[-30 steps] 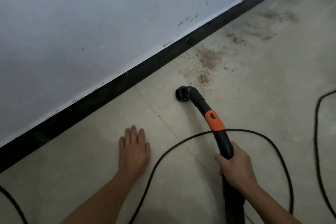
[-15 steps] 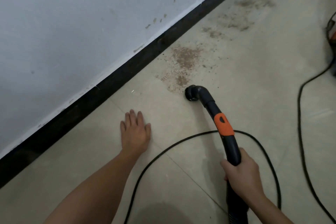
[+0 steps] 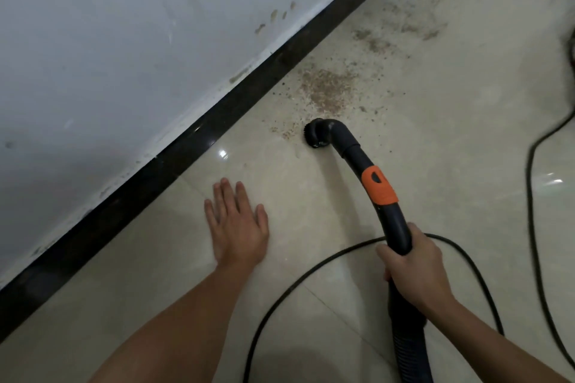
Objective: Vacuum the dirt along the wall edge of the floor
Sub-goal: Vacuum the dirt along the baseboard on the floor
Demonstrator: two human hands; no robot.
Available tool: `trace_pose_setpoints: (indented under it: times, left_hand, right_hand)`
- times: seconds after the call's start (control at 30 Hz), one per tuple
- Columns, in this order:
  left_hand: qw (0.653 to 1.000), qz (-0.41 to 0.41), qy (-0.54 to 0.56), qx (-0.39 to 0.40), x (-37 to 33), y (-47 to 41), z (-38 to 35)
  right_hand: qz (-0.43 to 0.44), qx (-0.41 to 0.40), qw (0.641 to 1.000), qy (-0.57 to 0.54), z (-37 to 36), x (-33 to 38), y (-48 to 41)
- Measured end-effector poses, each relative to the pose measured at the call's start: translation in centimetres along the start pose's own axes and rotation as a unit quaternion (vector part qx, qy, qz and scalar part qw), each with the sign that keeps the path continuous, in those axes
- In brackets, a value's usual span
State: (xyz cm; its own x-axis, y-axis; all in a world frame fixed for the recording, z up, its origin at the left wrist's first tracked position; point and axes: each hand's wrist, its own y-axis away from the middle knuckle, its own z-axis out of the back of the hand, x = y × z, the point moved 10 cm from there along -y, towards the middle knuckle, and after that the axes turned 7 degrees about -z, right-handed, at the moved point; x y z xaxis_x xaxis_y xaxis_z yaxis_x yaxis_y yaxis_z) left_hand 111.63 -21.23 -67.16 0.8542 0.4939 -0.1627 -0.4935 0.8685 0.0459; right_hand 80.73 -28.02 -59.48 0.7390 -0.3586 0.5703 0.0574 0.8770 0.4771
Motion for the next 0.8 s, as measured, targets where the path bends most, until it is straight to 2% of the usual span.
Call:
trace_pose_setpoints:
  times: [0.23,0.67,0.8]
  left_hand:
    - [1.000,0.000,0.008,0.014,0.0,-0.2,-0.1]
    - [1.000,0.002,0.018,0.005,0.0,-0.3,0.0]
    - [1.000,0.001,0.014,0.006,0.0,-0.3,-0.1]
  right_hand:
    - [0.012,0.059,0.998,0.005,-1.2,3.6,-1.1]
    - [0.053,0.102,0.993,0.000,-6.6,9.5,-3.5]
    - [0.056,0.116,0.992,0.005,-6.1,9.2,-3.8]
